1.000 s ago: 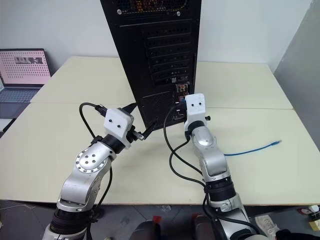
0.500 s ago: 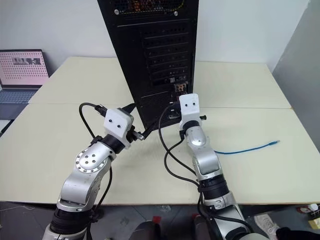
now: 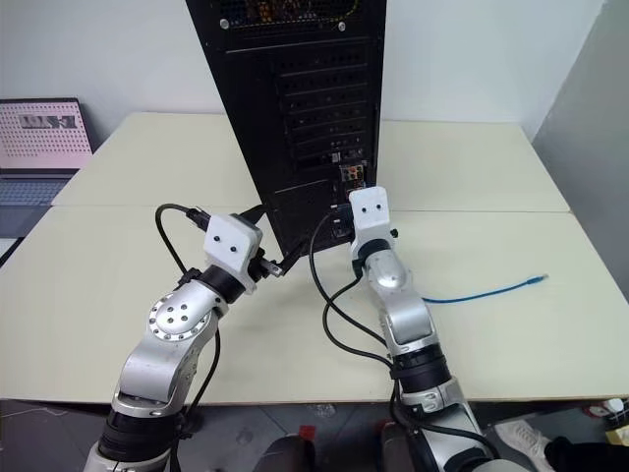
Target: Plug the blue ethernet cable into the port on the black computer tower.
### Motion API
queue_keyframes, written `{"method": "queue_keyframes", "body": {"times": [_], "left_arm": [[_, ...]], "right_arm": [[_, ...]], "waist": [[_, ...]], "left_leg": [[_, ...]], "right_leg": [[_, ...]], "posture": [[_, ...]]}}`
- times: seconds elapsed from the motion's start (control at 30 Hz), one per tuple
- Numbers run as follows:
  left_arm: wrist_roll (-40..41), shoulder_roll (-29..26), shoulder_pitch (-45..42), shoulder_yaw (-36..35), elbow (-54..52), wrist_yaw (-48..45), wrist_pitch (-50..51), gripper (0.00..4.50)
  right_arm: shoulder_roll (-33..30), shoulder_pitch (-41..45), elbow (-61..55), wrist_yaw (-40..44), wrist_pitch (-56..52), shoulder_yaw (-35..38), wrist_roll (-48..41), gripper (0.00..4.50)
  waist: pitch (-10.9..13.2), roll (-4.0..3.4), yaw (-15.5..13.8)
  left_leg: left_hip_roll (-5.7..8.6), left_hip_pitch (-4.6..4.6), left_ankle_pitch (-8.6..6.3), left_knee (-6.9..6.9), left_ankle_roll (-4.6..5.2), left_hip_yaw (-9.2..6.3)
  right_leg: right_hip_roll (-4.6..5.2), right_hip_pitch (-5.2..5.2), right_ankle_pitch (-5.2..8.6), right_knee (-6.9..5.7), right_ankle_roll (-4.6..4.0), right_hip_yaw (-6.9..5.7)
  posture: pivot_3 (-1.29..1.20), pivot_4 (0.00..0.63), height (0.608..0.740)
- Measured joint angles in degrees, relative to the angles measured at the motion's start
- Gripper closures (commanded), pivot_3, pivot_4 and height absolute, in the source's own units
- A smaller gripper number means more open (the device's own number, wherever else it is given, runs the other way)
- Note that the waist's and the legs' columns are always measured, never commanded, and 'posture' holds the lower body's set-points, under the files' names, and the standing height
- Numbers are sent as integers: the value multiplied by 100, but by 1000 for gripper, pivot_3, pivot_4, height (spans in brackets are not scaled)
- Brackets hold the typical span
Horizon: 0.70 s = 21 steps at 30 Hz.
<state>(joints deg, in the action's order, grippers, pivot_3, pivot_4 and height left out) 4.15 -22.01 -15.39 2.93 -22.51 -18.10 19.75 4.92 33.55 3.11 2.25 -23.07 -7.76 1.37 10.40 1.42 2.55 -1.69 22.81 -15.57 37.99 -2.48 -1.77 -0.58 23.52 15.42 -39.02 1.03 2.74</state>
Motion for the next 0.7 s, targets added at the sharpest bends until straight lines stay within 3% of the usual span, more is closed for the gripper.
{"method": "queue_keyframes", "body": {"times": [0.17, 0.33, 0.7], "left_arm": [[32, -20, 11, -54, -5, -56, 88, 444], [330, -460, 120, -113, -46, -632, 580, 444], [981, -1737, 280, -930, -110, -1890, 714, 444]], "right_arm": [[-282, -154, -523, 260, -272, 39, -103, 1190], [-1102, -389, -1541, 1186, -756, 153, -628, 105], [-3546, -654, -2024, 3883, -1203, 1308, -2377, 40]], "waist": [[0, 0, -28], [0, 0, -34], [3, -3, -56]], "left_leg": [[1, 1, 0, 0, 0, -2], [2, 1, 0, 0, 0, -4], [5, -1, -1, -1, 2, 1]], "right_leg": [[3, 0, 0, 1, 0, -3], [2, -1, 1, 2, 1, -6], [-8, -2, 3, 7, 1, -7]], "posture": [[0, 150, 740], [0, 150, 740], [0, 150, 740]]}}
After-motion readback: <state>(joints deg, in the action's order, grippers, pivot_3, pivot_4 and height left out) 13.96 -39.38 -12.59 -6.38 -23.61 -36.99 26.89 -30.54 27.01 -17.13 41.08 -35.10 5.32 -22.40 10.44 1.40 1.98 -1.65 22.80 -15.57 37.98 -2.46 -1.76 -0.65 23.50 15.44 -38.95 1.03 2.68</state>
